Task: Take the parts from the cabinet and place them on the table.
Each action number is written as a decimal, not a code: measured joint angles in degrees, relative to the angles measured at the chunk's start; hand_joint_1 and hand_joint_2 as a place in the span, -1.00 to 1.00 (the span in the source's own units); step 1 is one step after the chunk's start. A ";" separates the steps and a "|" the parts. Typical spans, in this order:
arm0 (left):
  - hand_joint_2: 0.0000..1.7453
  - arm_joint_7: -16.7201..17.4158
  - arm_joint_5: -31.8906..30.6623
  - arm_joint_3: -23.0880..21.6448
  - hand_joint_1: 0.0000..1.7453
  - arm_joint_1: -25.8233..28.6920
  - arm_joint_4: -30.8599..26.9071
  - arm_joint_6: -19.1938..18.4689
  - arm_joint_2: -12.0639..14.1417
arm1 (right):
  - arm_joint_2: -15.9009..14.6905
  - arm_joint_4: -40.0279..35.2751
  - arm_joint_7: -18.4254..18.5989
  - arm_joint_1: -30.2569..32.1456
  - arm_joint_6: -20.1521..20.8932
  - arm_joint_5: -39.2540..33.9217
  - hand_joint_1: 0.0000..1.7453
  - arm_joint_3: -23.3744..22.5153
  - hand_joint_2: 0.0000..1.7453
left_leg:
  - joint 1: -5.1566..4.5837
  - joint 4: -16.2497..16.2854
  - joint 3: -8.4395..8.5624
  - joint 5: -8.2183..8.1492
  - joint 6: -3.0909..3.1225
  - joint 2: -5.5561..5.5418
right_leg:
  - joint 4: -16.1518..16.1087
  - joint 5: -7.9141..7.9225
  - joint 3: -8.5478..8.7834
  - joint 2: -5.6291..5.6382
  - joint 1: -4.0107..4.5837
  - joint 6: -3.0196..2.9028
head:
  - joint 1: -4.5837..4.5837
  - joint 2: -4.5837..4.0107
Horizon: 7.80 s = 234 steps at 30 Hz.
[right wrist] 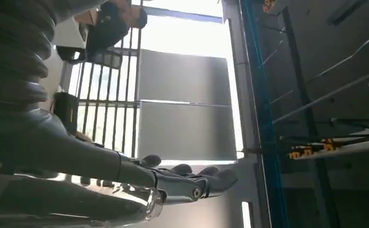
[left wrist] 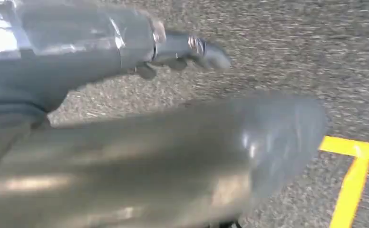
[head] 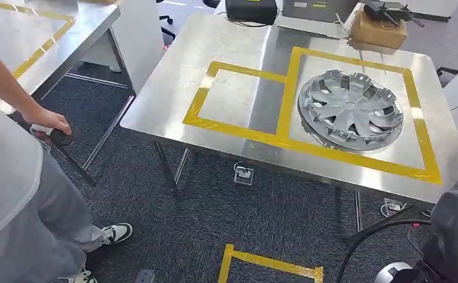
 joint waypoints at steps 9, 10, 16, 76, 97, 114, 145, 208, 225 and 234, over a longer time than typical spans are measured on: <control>-1.00 -0.94 -0.90 -0.04 -1.00 -0.04 -0.07 -1.07 -0.63 | -0.06 -0.13 -1.14 0.08 0.00 -2.29 -1.00 -0.07 1.00 | -0.96 -0.21 -3.09 3.84 -0.70 0.05 | -16.50 5.58 12.06 0.38 3.02 -4.89 | -0.05 0.00; -1.00 -0.90 -1.14 -0.06 -1.00 -0.01 -0.07 -1.07 -0.79 | -0.07 -0.13 -1.27 0.13 -0.02 -2.41 -1.00 -0.07 1.00 | -0.88 -0.43 -3.11 4.34 -1.00 0.04 | -16.86 6.17 12.00 0.36 3.14 -5.17 | -0.04 0.00; -1.00 -0.50 -1.27 -0.09 -1.00 -0.06 -0.07 -1.01 -0.70 | -0.09 -0.15 -1.64 0.04 -0.02 -2.49 -1.00 -0.09 1.00 | -0.99 3.00 -4.93 -0.96 -1.81 -0.10 | -18.74 8.79 11.08 -0.15 2.12 -5.18 | -0.18 -0.02; -1.00 1.33 -5.18 -1.64 -1.00 -0.34 -0.02 -2.40 -0.46 | -2.01 -0.59 2.60 0.84 -0.04 2.21 -1.00 -0.13 1.00 | 0.07 6.22 -7.36 -3.22 -2.96 0.03 | -18.41 8.40 11.05 -0.08 1.61 -4.29 | -0.17 0.00; -1.00 1.79 -6.21 -5.18 -1.00 -0.71 0.00 -1.73 -0.28 | -2.34 -0.57 2.62 0.25 -0.04 2.53 -1.00 -0.15 1.00 | -0.49 -0.19 -4.17 3.39 -0.08 0.17 | -3.32 6.80 5.68 0.05 1.32 -1.47 | 0.48 0.00; -1.00 1.42 -5.46 -5.18 -1.00 -0.66 0.00 -1.16 -0.15 | -2.27 -0.98 6.12 2.47 -0.06 10.80 -1.00 -0.74 -1.00 | 0.56 1.20 1.59 -1.22 -2.96 -5.58 | -15.39 7.84 8.37 2.81 1.55 -3.54 | -0.22 0.00; -1.00 1.71 -6.14 -5.22 -1.00 -0.25 -0.04 -2.38 0.11 | -2.80 -2.56 6.95 2.59 -0.09 13.55 -1.00 -1.90 -1.00 | 0.96 1.15 -0.31 0.20 -2.33 -6.93 | -14.61 8.21 7.61 5.49 1.79 -3.32 | -0.24 -0.02; -1.00 3.17 -17.35 -10.82 -1.00 -4.31 -0.77 0.57 5.22 | 0.63 -2.69 -7.08 0.78 -0.04 -0.18 -1.00 -1.57 -1.00 | 0.71 0.51 -1.48 0.38 -3.04 -5.35 | -13.67 8.14 5.64 7.08 0.95 -3.21 | -0.13 0.00; -1.00 2.99 -20.11 -11.47 -1.00 -7.23 -2.34 -0.70 5.86 | 1.38 0.07 -3.61 -2.23 -0.04 1.90 -1.00 -1.29 -1.00 | -0.12 -1.31 3.50 -2.68 -3.52 8.56 | -13.66 9.75 3.53 -2.68 2.17 -3.75 | 0.33 0.00; -1.00 4.26 -20.33 -11.52 -1.00 -4.96 -2.60 -1.05 5.42 | 1.84 0.83 -6.01 -0.78 -0.02 0.70 -1.00 -1.07 -1.00 | 0.23 9.18 -6.05 -1.68 -3.18 -0.69 | -14.84 9.34 5.71 3.94 2.08 -5.08 | -0.46 0.00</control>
